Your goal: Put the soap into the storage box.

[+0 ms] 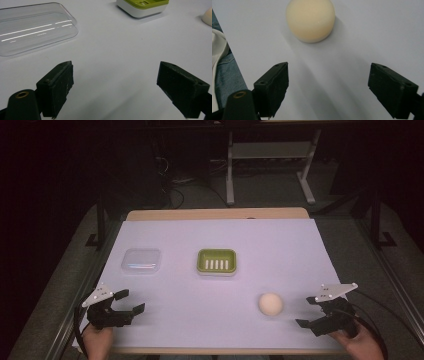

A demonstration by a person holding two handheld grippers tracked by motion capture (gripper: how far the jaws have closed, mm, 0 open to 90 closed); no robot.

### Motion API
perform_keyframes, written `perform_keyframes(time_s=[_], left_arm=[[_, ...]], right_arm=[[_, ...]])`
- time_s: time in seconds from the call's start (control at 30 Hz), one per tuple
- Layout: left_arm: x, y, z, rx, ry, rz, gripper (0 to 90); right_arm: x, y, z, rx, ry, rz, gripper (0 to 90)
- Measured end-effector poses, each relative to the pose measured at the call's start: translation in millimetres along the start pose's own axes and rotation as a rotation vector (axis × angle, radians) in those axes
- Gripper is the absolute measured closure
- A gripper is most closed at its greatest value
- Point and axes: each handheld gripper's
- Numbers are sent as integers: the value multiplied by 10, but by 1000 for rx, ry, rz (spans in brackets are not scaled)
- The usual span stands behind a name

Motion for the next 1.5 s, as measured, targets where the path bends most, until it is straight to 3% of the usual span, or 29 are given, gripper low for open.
perform_keyframes(time_s=[0.4,0.7,1.5], left_arm=[[9,11,31,15,-7,-2,130],[13,10,31,22,-14,-10,130],[11,8,37,19,-5,-10,130]], right_arm=[[60,118,-28,-6,13,-24,155],[132,208,-58,-8,9,-71,151],[423,582,-132,-95,43,-152,148]])
Point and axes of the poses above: each handheld gripper's, and its own axes: x roughly forward along the jaws, y roughly out of its top, z roughly to its right, and after that the axes turned 2 degrees about -y, right-handed
